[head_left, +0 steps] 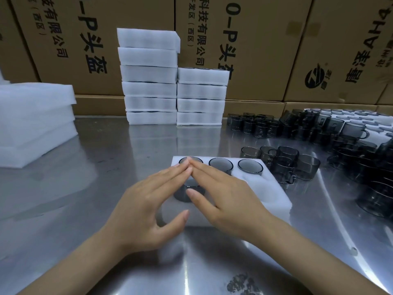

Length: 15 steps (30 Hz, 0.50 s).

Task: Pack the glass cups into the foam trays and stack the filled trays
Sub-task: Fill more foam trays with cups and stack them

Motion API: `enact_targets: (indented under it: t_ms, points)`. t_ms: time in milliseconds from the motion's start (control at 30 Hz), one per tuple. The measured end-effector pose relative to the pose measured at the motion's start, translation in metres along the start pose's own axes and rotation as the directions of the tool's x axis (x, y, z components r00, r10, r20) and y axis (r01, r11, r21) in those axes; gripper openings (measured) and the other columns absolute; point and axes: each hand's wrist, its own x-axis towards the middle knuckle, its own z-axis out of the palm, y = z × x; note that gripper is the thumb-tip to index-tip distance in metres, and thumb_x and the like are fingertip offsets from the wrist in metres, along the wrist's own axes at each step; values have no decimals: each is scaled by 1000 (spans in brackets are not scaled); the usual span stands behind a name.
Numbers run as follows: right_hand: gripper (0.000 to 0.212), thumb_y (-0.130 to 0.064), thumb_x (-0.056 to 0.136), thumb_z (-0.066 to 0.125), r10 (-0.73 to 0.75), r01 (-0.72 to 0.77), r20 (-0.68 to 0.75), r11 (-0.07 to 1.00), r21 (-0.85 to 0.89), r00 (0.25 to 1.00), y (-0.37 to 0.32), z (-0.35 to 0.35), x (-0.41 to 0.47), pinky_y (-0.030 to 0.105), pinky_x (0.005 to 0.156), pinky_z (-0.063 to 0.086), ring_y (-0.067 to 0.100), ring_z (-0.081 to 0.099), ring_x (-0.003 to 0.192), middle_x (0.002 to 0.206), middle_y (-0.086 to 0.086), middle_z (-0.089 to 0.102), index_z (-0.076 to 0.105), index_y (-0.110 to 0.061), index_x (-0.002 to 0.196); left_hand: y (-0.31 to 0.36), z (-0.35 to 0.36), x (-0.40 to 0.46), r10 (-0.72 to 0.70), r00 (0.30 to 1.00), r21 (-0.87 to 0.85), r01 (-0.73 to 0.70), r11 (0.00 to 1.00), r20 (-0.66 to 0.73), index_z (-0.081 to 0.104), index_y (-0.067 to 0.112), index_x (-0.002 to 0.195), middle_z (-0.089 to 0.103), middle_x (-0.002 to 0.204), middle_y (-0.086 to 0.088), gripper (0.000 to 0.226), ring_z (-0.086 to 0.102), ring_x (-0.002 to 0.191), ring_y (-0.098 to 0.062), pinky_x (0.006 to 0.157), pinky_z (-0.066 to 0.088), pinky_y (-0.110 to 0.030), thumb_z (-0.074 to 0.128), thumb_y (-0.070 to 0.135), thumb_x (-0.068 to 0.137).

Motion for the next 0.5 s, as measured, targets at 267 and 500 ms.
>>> enact_targets:
  t_ms: [267, 500]
  points:
    - [53, -49, 96, 33, -11, 27, 116, 990, -141, 993, 2, 6, -3, 22, 102, 28, 4, 27, 138, 156, -16, 19, 33, -30, 145, -3, 6, -11, -19, 997, 82, 13, 997, 70, 54, 9, 132, 49, 140, 0, 63, 48, 129, -12, 100, 44, -27, 53, 37, 76]
    - [60, -56, 94, 26, 25, 2, 164, 987, -160, 986, 2, 8, -4, 30, 114, 11, 4, 11, 144, 157, -14, 14, 28, -29, 148, -3, 9, -14, -41, 994, 156, 25, 987, 102, 51, 12, 135, 47, 142, 4, 67, 45, 130, -7, 108, 33, -32, 52, 42, 75]
